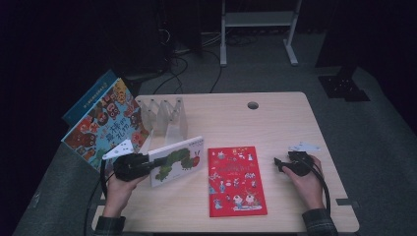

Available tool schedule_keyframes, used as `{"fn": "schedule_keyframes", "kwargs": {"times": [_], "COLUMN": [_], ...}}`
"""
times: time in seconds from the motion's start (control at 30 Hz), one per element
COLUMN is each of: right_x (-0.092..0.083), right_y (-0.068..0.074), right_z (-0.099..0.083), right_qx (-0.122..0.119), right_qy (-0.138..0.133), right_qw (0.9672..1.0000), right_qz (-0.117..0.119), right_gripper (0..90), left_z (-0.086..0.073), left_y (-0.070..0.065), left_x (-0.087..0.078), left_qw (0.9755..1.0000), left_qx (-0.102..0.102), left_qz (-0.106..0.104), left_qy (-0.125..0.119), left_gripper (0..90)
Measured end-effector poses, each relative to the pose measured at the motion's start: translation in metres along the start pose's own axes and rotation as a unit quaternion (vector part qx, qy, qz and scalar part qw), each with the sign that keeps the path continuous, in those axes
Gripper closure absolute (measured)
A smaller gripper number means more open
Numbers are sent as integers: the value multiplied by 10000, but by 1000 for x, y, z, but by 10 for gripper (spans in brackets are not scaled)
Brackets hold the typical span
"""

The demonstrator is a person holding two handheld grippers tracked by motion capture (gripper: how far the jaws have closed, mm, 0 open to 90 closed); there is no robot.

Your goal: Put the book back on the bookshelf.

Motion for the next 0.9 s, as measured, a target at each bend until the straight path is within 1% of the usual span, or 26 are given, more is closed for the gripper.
{"fn": "schedule_keyframes", "kwargs": {"times": [0.3,0.43,0.53,0.6,0.7,0.77,0.9], "right_x": [0,0,0,0,0,0,1], "right_y": [0,0,0,0,0,0,-1], "right_z": [0,0,0,0,0,0,1], "right_qx": [2,11,15,14,17,17,23], "right_qy": [-2,-3,-7,-7,-7,-6,-11], "right_qw": [10000,10000,10000,10000,10000,10000,10000], "right_qz": [1,-8,-11,-12,-13,-13,-18], "right_gripper": [320,321,321,321,321,322,323], "left_z": [-13,-15,-15,-13,-8,-4,4], "left_y": [16,24,31,37,43,48,55], "left_x": [-30,-42,-50,-52,-53,-51,-41], "left_qw": [9995,9989,9982,9974,9965,9956,9936], "left_qx": [-165,-217,-234,-237,-231,-186,-102], "left_qz": [273,402,543,661,776,888,1108], "left_qy": [-46,-85,-128,-160,-222,-244,-200], "left_gripper": [752,751,752,751,751,751,751]}}
Point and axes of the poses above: each handheld gripper's, and its own axes: x roughly forward along the jaws, z roughly out of its top, y roughly to its left, the point moved 10 cm from there along x, roughly forward along the jaws, and after that the axes turned 1 degree about z, right-handed, at the moved point
